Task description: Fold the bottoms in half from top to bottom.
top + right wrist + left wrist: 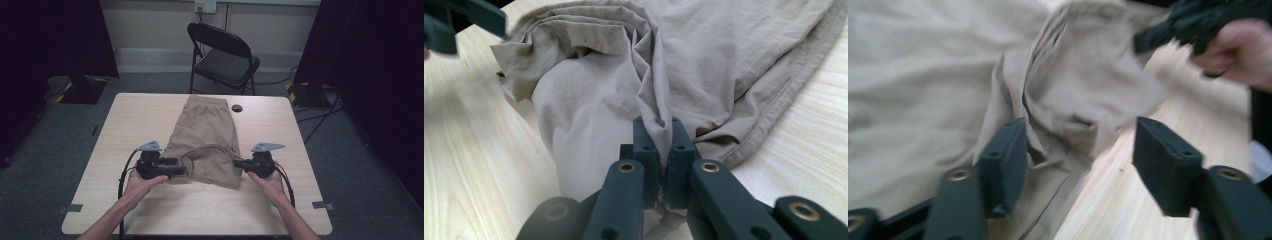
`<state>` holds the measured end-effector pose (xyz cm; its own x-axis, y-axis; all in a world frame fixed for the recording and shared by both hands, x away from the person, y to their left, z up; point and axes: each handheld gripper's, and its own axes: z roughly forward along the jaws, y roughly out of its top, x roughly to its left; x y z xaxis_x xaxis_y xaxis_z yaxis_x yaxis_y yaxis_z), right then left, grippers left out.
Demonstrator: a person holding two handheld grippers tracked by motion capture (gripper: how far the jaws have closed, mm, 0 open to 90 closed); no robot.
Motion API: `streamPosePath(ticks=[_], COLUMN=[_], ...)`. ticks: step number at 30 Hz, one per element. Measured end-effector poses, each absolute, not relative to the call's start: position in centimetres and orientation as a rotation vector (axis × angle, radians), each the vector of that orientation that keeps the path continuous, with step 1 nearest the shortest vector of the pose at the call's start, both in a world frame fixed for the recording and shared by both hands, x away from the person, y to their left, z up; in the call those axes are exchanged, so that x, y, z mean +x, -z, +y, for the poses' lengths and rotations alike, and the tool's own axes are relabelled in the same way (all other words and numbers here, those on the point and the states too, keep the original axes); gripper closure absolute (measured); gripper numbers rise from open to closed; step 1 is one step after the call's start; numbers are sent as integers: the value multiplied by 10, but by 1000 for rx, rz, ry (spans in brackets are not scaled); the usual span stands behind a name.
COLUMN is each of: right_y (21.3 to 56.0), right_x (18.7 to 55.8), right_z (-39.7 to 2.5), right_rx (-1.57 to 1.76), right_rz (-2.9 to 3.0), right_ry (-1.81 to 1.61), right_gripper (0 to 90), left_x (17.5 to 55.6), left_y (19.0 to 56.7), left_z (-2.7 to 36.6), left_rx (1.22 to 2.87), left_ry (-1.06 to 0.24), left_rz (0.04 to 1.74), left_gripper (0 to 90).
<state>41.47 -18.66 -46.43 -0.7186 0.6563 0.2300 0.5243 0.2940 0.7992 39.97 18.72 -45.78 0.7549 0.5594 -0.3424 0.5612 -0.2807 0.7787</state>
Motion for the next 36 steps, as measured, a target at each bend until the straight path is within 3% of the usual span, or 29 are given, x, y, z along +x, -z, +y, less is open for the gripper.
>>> streamPosePath(ticks=[4, 18, 20, 22, 25, 30, 36], right_y=[464, 463, 463, 463, 462, 459, 454], right_x=[415, 414, 414, 414, 413, 413, 413], right_z=[-186, -185, -185, -185, -186, -192, -198], right_rx=[1101, 1092, 1089, 1086, 1083, 1101, 1109], right_rz=[2416, 2417, 2420, 2421, 2419, 2394, 2360], right_ry=[-1405, -1412, -1412, -1412, -1413, -1432, -1464], right_gripper=[875, 875, 875, 875, 875, 875, 876], left_x=[401, 404, 405, 407, 409, 410, 407], left_y=[463, 473, 475, 477, 475, 468, 457], left_z=[183, 151, 153, 157, 165, 182, 200], left_rx=[1976, 1978, 1985, 1989, 1969, 1938, 1911], left_ry=[-41, -101, -132, -151, -132, -104, -93], left_rz=[872, 866, 890, 901, 899, 902, 869], left_gripper=[306, 382, 426, 574, 714, 799, 805])
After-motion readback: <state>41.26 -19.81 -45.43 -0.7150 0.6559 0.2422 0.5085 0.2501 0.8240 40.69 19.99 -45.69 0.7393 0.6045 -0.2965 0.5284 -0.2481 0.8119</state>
